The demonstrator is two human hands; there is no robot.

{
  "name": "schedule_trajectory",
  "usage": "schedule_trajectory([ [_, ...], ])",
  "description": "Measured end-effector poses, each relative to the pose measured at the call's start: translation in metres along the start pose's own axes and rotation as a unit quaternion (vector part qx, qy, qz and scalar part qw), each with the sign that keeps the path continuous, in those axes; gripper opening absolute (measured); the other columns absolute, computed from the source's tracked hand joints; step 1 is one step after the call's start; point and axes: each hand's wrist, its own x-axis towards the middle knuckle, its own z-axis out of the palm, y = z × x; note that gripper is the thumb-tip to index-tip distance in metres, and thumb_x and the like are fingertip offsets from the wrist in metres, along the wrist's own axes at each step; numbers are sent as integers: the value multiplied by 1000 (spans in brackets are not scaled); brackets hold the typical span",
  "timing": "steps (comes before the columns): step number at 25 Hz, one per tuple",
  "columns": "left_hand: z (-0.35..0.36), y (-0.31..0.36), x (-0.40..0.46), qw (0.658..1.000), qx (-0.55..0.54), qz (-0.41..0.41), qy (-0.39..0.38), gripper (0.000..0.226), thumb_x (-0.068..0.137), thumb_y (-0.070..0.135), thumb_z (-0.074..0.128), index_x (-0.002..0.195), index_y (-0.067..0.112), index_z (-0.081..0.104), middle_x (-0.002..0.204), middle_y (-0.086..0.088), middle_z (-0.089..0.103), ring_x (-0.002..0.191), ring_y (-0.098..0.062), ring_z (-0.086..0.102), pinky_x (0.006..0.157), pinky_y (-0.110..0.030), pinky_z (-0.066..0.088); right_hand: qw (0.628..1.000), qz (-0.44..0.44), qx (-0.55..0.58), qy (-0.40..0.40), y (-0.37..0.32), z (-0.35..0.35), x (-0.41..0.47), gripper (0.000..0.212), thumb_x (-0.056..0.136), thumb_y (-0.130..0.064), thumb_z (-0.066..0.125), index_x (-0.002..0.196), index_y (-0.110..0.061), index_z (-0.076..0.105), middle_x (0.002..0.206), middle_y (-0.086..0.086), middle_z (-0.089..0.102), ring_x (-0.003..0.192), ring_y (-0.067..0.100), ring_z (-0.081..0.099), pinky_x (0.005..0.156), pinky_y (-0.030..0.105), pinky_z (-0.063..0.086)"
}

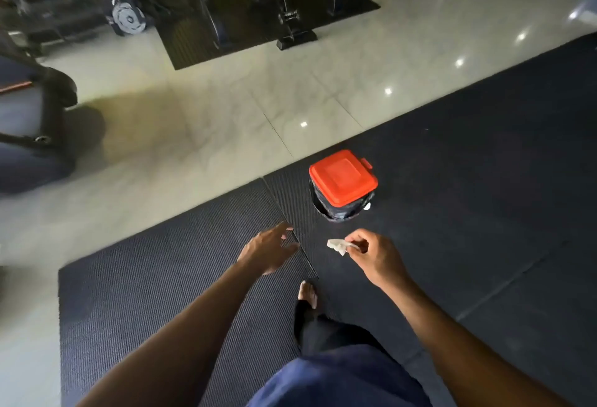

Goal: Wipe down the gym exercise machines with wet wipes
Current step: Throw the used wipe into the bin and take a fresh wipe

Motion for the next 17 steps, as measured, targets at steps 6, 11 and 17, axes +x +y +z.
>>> schedule_trajectory([
  [6, -119, -27, 152, 999, 25, 5, -43, 56, 100, 52, 60, 151, 35, 44, 146, 2, 60, 122, -19, 65, 105, -46, 52, 999, 32, 0, 16, -28, 2, 165, 10, 84, -4, 75, 90, -12, 74, 77, -16, 66, 73, -4, 61, 62, 2, 37],
  [11, -189, -41, 293, 995, 30, 31, -95, 56, 97, 52, 64, 148, 37, 48, 141, 2, 63, 123, -21, 64, 105, -41, 51, 996, 84, 11, 16, -46, 10, 293, 10, 86, -8, 74, 91, -17, 73, 84, -15, 70, 71, 3, 63, 69, 23, 50],
  [17, -269, -39, 440, 961, 120, 161, -189, 55, 100, 48, 63, 150, 33, 46, 142, 1, 61, 124, -18, 62, 104, -37, 49, 958, 263, 34, 107, -74, 23, 385, 9, 92, -26, 74, 99, -30, 70, 91, -20, 67, 83, 4, 66, 70, 24, 51],
])
